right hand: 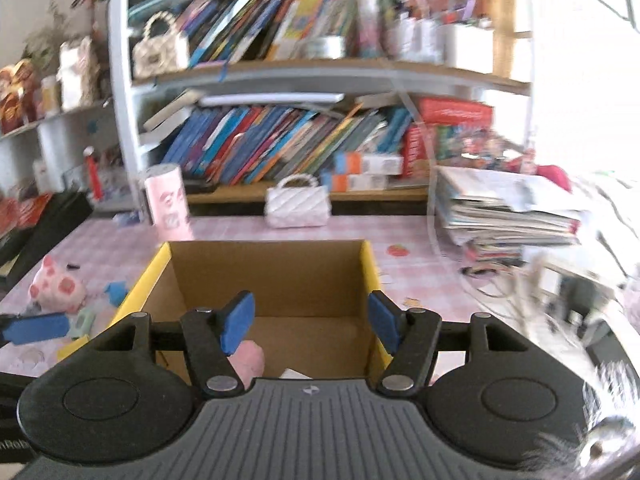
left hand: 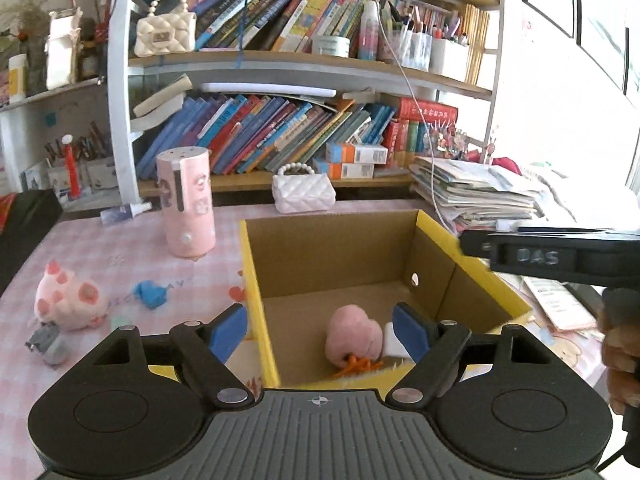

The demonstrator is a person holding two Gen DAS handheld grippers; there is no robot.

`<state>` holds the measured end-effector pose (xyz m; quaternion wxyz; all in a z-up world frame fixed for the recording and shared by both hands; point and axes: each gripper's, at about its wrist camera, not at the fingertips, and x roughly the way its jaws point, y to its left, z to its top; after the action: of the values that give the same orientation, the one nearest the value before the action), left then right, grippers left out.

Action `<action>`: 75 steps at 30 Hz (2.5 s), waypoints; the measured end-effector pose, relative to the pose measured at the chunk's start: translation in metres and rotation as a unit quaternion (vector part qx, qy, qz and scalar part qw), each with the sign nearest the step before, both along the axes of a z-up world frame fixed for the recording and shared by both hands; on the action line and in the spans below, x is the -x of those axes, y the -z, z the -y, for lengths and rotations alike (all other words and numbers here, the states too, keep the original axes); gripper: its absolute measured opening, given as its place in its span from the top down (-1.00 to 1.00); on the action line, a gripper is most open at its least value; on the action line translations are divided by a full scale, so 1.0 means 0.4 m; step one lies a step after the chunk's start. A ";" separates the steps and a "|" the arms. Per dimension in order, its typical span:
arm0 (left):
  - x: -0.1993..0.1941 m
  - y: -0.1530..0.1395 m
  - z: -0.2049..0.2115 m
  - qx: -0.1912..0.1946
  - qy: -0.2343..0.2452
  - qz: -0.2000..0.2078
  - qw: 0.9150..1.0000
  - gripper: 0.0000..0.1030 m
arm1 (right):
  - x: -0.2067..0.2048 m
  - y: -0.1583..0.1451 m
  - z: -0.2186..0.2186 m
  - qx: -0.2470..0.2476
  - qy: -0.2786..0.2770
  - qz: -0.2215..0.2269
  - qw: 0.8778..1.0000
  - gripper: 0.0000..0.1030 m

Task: Organize objects
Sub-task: 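Lower into the box and open the left tool while the right tool releases the charger, then withdraw both open tools from the box back over the table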

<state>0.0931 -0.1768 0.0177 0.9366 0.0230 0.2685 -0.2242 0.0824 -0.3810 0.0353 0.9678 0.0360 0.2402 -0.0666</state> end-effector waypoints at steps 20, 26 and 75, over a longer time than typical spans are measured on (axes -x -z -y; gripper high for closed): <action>0.141 0.103 -0.201 -0.038 -0.032 -0.069 0.996 -0.61 | 0.234 0.120 -0.237 -0.005 0.074 -0.086 0.994 -0.57; 0.175 0.115 -0.264 -0.050 -0.052 -0.075 0.995 -0.61 | 0.261 0.142 -0.313 -0.011 0.050 -0.097 0.994 -0.65; 0.178 0.121 -0.557 -0.042 -0.173 -0.076 0.981 -0.84 | 0.171 0.149 -0.618 -0.001 -0.083 -0.117 0.990 -0.66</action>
<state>0.0218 0.0458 -0.0307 0.9362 -0.0013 0.3480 -0.0486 0.0138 -0.1339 -0.0242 0.9350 0.0090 0.3545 0.0107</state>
